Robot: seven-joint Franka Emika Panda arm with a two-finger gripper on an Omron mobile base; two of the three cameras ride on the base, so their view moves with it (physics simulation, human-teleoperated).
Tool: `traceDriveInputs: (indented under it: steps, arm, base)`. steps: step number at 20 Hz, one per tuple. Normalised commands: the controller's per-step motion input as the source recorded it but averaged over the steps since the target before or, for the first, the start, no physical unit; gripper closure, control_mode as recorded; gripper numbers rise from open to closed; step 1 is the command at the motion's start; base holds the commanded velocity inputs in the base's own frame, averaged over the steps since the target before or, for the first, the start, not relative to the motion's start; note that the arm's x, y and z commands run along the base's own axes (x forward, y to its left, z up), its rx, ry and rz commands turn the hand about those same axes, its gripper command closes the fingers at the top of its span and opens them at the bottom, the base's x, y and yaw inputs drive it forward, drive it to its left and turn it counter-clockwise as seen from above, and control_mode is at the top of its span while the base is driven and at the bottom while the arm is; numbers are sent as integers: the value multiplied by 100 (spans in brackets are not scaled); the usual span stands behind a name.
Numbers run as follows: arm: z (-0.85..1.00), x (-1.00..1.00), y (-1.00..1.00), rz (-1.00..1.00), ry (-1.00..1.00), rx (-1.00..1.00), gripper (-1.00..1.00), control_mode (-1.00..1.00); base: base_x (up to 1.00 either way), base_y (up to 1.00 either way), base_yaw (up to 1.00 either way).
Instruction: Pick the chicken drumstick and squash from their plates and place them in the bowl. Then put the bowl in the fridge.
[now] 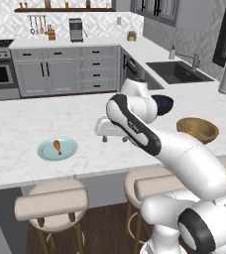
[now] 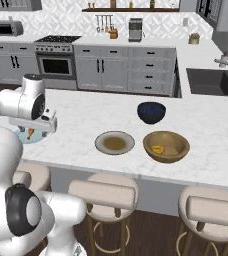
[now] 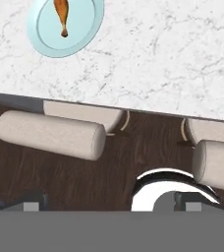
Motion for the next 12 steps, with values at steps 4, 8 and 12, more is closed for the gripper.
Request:
traceDriveInputs:
  steps: [4,8,12]
  arm:
    - [-31,13,88,0,-6,8,-100,-100]
    - [0,21,89,0,-2,-6,-100,-100]
    - [0,24,57,0,0,-7,-100,-100]
  base:
    - [0,0,0]
    - [0,0,0]
    - [0,0,0]
